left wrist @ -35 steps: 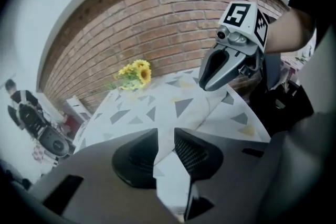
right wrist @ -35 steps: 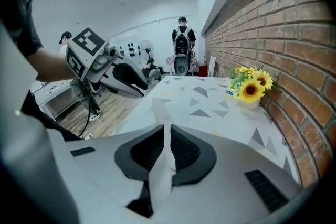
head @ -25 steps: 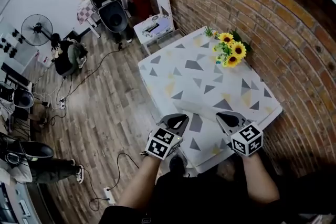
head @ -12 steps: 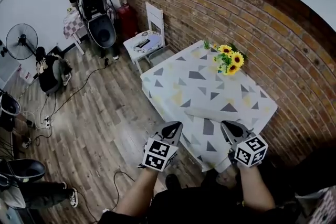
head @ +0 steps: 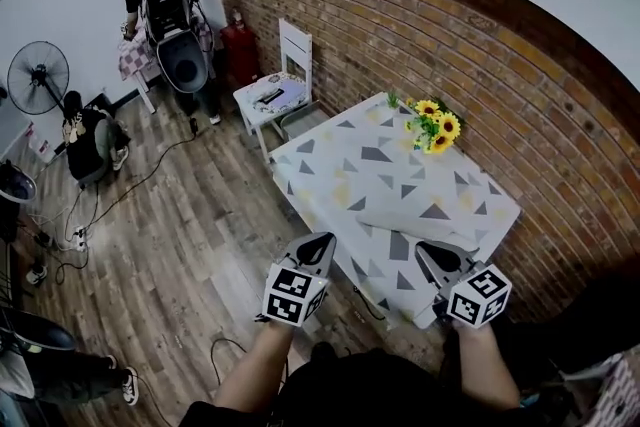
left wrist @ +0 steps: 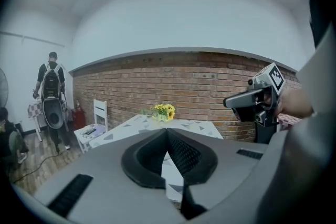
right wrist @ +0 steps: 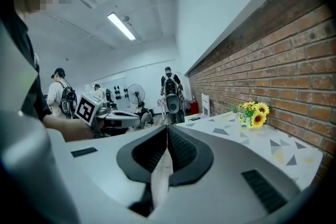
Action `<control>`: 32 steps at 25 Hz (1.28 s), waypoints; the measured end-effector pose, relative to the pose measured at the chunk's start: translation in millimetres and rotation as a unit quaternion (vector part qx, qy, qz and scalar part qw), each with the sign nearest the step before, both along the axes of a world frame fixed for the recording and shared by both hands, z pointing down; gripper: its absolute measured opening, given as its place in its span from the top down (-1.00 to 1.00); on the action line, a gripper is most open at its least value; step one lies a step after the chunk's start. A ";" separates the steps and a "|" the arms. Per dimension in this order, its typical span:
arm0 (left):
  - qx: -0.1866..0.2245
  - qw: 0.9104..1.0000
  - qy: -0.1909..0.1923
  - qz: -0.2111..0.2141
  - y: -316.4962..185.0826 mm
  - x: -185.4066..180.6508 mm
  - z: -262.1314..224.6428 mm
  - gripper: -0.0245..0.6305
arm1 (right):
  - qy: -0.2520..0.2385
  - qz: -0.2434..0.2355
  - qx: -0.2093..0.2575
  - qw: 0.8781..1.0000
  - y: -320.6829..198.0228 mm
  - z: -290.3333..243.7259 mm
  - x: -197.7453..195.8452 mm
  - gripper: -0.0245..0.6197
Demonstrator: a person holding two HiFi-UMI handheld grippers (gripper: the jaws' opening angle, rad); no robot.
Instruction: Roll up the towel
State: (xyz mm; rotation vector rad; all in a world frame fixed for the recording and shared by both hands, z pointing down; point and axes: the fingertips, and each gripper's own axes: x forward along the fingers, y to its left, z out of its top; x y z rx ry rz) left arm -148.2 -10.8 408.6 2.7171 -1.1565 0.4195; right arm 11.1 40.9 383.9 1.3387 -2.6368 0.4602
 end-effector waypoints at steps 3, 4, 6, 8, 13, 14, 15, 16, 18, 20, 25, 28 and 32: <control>-0.001 1.000 0.009 -0.018 -4.9 8.1 -9.1 0.87 | -0.024 -0.010 0.012 1.000 -2.4 -20.7 9.1 0.70; 0.000 1.000 0.015 -0.019 -5.8 14.0 -14.1 0.87 | -0.031 -0.015 0.021 0.999 -2.8 -28.1 13.3 0.69; 0.003 1.000 0.027 -0.015 -8.5 27.3 -24.9 0.87 | -0.035 -0.022 0.043 0.998 -4.3 -42.1 22.7 0.78; 0.011 0.999 0.029 -0.014 -12.7 37.3 -36.8 0.87 | -0.027 -0.036 0.068 0.997 -5.7 -54.8 27.7 0.87; 0.048 0.998 0.027 -0.014 -23.1 52.3 -71.1 0.87 | -0.003 -0.057 0.131 0.990 -12.3 -84.5 34.9 0.88; 0.054 0.998 0.028 -0.014 -25.2 53.7 -77.5 0.87 | 0.000 -0.048 0.138 0.989 -13.9 -89.7 39.3 0.88; 0.060 0.998 0.029 -0.015 -26.5 54.5 -83.1 0.87 | 0.001 -0.040 0.142 0.989 -14.6 -94.0 43.9 0.88; 0.066 0.997 0.030 -0.016 -27.0 54.6 -87.8 0.87 | 0.001 -0.032 0.146 0.989 -14.7 -97.2 48.0 0.88; 0.073 0.997 0.031 -0.012 -26.0 54.5 -93.6 0.87 | 0.001 -0.021 0.153 0.988 -13.9 -100.9 54.1 0.88; 0.076 0.997 0.027 -0.001 -25.0 56.3 -94.5 0.87 | 0.005 -0.008 0.162 0.987 -13.9 -103.8 58.6 0.88; 0.084 0.996 0.012 0.013 -20.7 62.7 -95.7 0.87 | 0.012 0.026 0.172 0.985 -9.1 -103.9 65.5 0.88; 0.083 0.996 0.027 0.012 -15.4 64.3 -95.3 0.87 | 0.011 0.027 0.154 0.988 -2.9 -90.4 61.9 0.88; 0.068 0.997 0.035 0.017 -9.4 69.6 -82.7 0.87 | 0.007 0.026 0.134 0.991 3.0 -74.3 62.3 0.88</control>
